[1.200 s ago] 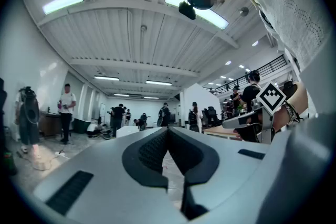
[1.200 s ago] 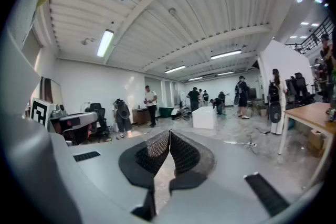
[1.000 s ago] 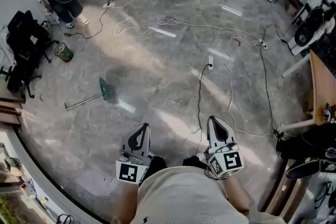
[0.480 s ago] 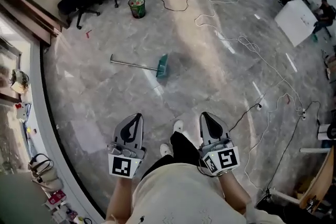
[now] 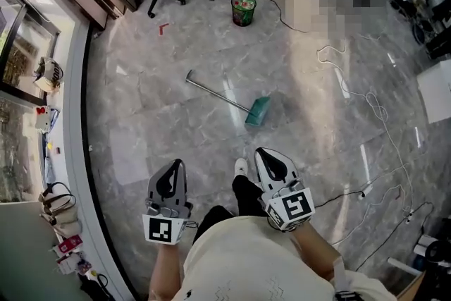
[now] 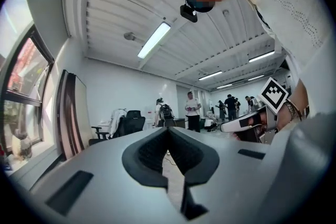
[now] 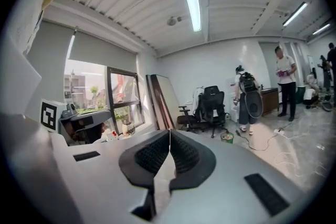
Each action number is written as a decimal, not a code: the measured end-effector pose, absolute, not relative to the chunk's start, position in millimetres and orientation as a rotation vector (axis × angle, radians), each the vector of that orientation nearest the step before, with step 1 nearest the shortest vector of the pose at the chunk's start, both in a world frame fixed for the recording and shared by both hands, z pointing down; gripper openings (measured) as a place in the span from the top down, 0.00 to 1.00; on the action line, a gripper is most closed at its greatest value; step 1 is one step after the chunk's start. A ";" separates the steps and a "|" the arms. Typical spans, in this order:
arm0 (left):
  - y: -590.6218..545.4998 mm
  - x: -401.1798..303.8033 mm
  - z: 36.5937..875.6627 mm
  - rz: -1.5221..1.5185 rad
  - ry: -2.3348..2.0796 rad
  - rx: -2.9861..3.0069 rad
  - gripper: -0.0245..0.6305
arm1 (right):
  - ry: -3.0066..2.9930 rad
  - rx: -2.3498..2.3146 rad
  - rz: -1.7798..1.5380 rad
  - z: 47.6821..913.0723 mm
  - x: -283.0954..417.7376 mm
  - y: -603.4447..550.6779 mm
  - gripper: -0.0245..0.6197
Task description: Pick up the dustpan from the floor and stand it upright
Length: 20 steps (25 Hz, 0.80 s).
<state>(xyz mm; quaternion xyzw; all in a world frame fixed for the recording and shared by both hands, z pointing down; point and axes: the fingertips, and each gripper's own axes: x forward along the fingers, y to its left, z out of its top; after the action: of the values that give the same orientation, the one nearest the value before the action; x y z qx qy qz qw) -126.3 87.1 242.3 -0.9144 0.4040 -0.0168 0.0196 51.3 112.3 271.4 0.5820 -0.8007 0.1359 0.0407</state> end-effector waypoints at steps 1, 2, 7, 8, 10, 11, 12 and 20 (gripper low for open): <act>68.4 -123.7 237.9 -0.050 1.286 -2.810 0.95 | -2.488 1.725 0.398 267.4 51.8 86.1 0.93; 50.5 -122.2 232.8 -0.031 1.333 -2.785 0.95 | -2.520 1.664 0.372 263.7 51.2 61.1 0.93; -35.4 -139.7 225.7 0.069 1.594 -2.721 0.95 | -2.616 1.451 0.304 252.7 22.8 -55.0 0.93; -51.3 -146.5 229.7 0.060 1.619 -2.714 0.95 | -2.626 1.421 0.316 253.9 13.8 -76.1 0.93; -87.4 -162.5 237.6 0.056 1.650 -2.703 0.95 | -2.611 1.372 0.357 263.9 -5.7 -122.4 0.93; -106.8 -171.6 242.7 0.062 1.662 -2.700 0.95 | -2.589 1.343 0.372 272.8 -17.0 -146.6 0.93; -126.3 -181.1 250.2 0.066 1.675 -2.701 0.95 | -2.565 1.308 0.377 283.7 -29.2 -170.8 0.93; -327.3 -270.5 332.4 0.064 1.736 -2.771 0.95 | -2.341 1.021 0.619 413.5 -133.5 -364.7 0.93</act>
<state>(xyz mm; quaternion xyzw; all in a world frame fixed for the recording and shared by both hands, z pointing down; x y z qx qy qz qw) -270.5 -327.3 332.4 -0.8455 0.5297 0.0195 -0.0647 -133.5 -364.7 413.5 0.3757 -0.8616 0.2277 0.2541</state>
